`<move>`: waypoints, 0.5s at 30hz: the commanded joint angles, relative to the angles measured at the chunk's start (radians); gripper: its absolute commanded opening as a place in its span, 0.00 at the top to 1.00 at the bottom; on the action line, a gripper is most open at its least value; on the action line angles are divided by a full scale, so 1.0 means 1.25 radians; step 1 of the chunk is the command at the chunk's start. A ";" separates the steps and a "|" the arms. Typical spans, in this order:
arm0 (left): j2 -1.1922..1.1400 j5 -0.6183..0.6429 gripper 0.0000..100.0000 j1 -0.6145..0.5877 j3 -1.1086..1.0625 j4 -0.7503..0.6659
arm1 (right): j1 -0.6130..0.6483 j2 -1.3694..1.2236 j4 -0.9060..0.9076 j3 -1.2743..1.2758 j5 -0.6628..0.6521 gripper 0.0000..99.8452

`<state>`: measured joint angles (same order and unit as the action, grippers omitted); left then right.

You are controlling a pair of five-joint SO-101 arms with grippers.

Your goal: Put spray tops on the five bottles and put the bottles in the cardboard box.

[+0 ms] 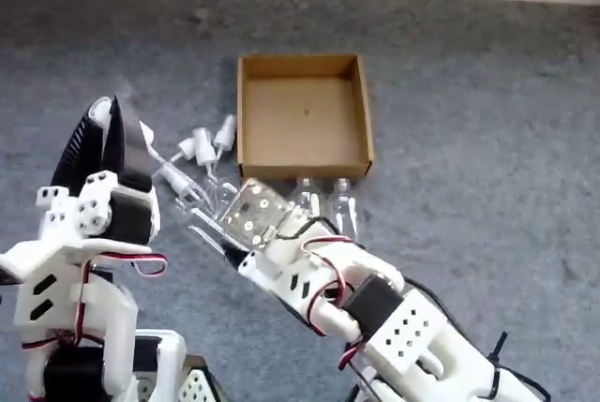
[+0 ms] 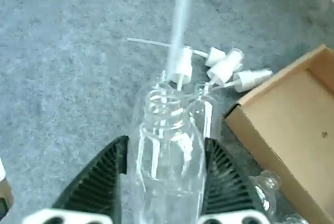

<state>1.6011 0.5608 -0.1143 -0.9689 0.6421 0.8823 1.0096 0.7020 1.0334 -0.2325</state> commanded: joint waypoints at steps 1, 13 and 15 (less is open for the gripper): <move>-0.002 0.006 0.99 0.008 0.041 0.018 | -0.018 -0.002 -0.004 -0.058 0.018 1.00; -0.006 -0.001 0.99 0.028 0.042 -0.052 | -0.015 0.001 -0.004 -0.056 0.018 1.00; -0.009 -0.001 0.99 0.012 0.040 -0.077 | -0.014 0.003 -0.004 -0.056 0.018 1.00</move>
<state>1.6011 0.5608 -0.0683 -0.9643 0.6038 0.8761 1.0096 0.7020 1.0334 -0.2156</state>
